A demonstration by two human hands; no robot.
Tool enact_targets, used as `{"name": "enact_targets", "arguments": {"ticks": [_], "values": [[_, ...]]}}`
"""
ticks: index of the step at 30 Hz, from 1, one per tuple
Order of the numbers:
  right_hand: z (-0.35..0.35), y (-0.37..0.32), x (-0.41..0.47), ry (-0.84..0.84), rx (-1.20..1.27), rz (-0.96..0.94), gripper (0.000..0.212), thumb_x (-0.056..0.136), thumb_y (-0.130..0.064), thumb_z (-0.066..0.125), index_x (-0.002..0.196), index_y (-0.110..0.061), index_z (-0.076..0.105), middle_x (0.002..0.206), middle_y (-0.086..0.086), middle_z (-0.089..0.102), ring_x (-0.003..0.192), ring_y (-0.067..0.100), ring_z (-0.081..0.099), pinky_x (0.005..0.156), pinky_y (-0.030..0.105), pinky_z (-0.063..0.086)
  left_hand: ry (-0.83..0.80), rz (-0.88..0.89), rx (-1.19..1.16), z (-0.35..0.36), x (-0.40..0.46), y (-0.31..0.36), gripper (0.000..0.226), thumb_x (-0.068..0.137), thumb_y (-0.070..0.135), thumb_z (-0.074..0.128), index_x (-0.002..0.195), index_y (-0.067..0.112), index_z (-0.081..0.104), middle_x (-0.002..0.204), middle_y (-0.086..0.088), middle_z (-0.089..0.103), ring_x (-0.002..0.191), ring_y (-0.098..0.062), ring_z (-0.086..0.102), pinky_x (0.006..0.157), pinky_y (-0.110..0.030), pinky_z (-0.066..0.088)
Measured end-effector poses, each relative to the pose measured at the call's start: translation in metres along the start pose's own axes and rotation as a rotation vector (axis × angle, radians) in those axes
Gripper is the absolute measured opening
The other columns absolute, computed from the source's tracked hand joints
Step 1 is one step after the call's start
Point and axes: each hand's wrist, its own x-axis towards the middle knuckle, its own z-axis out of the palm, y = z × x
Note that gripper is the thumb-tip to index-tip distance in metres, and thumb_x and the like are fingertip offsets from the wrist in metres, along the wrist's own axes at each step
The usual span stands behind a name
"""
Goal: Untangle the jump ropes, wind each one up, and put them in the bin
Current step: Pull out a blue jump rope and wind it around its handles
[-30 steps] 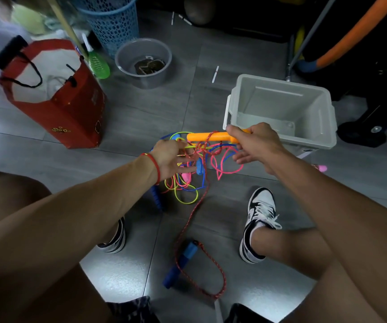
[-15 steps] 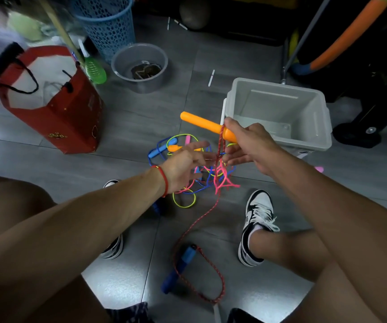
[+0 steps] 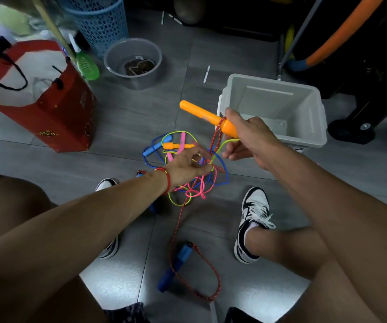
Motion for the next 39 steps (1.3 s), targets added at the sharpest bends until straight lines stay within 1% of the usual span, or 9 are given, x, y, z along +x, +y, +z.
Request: {"name": "enact_targets", "arguments": {"ticks": [9, 14, 21, 24, 27, 30, 33, 36, 39], "values": [[0.002, -0.01, -0.002, -0.027, 0.01, -0.038, 0.055, 0.097, -0.054, 0.048, 0.08, -0.004, 0.063, 0.049, 0.01, 0.059, 0.058, 0.03, 0.071, 0.055, 0.03, 0.057, 0.216, -0.017, 0.138, 0.012, 0.01, 0.004, 0.048, 0.084, 0.034, 0.078, 0.125, 0.03, 0.052, 0.097, 0.004, 0.056, 0.082, -0.015, 0.057, 0.063, -0.02, 0.043], [-0.005, -0.005, 0.01, 0.06, 0.002, -0.032, 0.065, 0.091, -0.062, 0.054, 0.1, 0.002, 0.065, 0.064, 0.016, 0.07, 0.066, 0.033, 0.075, 0.059, 0.035, 0.062, 0.206, -0.016, 0.196, 0.013, 0.015, 0.007, 0.017, 0.096, 0.023, 0.066, 0.084, 0.015, 0.057, 0.068, 0.009, 0.044, 0.06, -0.006, 0.041, 0.048, -0.007, 0.033], [-0.013, 0.007, 0.032, 0.283, -0.117, -0.092, 0.043, 0.085, -0.052, 0.073, 0.079, -0.01, 0.063, 0.064, 0.008, 0.065, 0.057, 0.026, 0.073, 0.053, 0.035, 0.061, 0.185, 0.005, 0.141, -0.01, 0.001, 0.0, 0.02, 0.101, 0.023, 0.057, 0.085, 0.013, 0.052, 0.075, -0.006, 0.061, 0.065, -0.015, 0.061, 0.066, -0.032, 0.058], [-0.018, 0.016, 0.049, 0.423, -0.163, -0.073, 0.054, 0.076, -0.056, 0.076, 0.093, -0.007, 0.063, 0.068, 0.01, 0.069, 0.049, 0.026, 0.071, 0.055, 0.042, 0.062, 0.192, 0.005, 0.111, -0.029, -0.009, 0.009, 0.011, 0.102, 0.01, 0.054, 0.092, 0.006, 0.051, 0.065, -0.001, 0.057, 0.044, 0.001, 0.057, 0.048, -0.013, 0.047], [-0.022, 0.017, 0.062, 0.491, -0.193, -0.087, 0.063, 0.069, -0.06, 0.073, 0.106, -0.012, 0.055, 0.094, 0.011, 0.073, 0.057, 0.031, 0.073, 0.061, 0.048, 0.063, 0.11, -0.061, 0.017, -0.051, -0.017, 0.016, 0.007, 0.101, 0.0, 0.052, 0.1, 0.003, 0.057, 0.067, -0.001, 0.059, 0.039, -0.007, 0.054, 0.042, -0.024, 0.047], [-0.008, 0.01, 0.052, 0.358, -0.519, -0.079, 0.076, 0.08, -0.053, 0.074, 0.138, -0.018, 0.04, 0.128, 0.016, 0.058, 0.098, 0.041, 0.069, 0.087, 0.048, 0.058, 0.043, -0.048, 0.085, -0.067, -0.028, 0.021, 0.021, 0.099, -0.002, 0.049, 0.095, 0.013, 0.064, 0.078, -0.015, 0.059, 0.046, -0.012, 0.054, 0.045, -0.022, 0.043], [0.027, 0.006, 0.034, 0.011, -0.756, -0.37, 0.074, 0.086, -0.035, 0.074, 0.15, -0.025, 0.038, 0.145, 0.012, 0.051, 0.13, 0.031, 0.053, 0.105, 0.036, 0.046, 0.019, -0.017, 0.109, -0.075, -0.038, 0.031, 0.022, 0.1, 0.001, 0.049, 0.099, 0.013, 0.067, 0.081, -0.011, 0.06, 0.059, -0.018, 0.053, 0.045, -0.02, 0.042], [0.058, 0.007, 0.017, -0.435, -0.627, -0.534, 0.058, 0.088, -0.028, 0.076, 0.14, -0.029, 0.051, 0.128, -0.002, 0.066, 0.107, 0.006, 0.063, 0.094, 0.025, 0.051, 0.019, 0.028, 0.236, -0.081, -0.04, 0.034, 0.014, 0.1, 0.009, 0.055, 0.101, 0.016, 0.068, 0.071, -0.006, 0.059, 0.059, -0.017, 0.051, 0.053, -0.023, 0.04], [0.067, 0.004, 0.018, -0.388, -0.617, -0.561, 0.024, 0.097, -0.029, 0.065, 0.118, -0.019, 0.058, 0.085, 0.003, 0.073, 0.062, 0.009, 0.061, 0.065, 0.028, 0.05, 0.181, 0.095, 0.411, -0.091, -0.043, 0.034, 0.015, 0.092, 0.014, 0.068, 0.104, 0.016, 0.06, 0.079, 0.0, 0.061, 0.073, -0.018, 0.054, 0.059, -0.021, 0.038]]}}
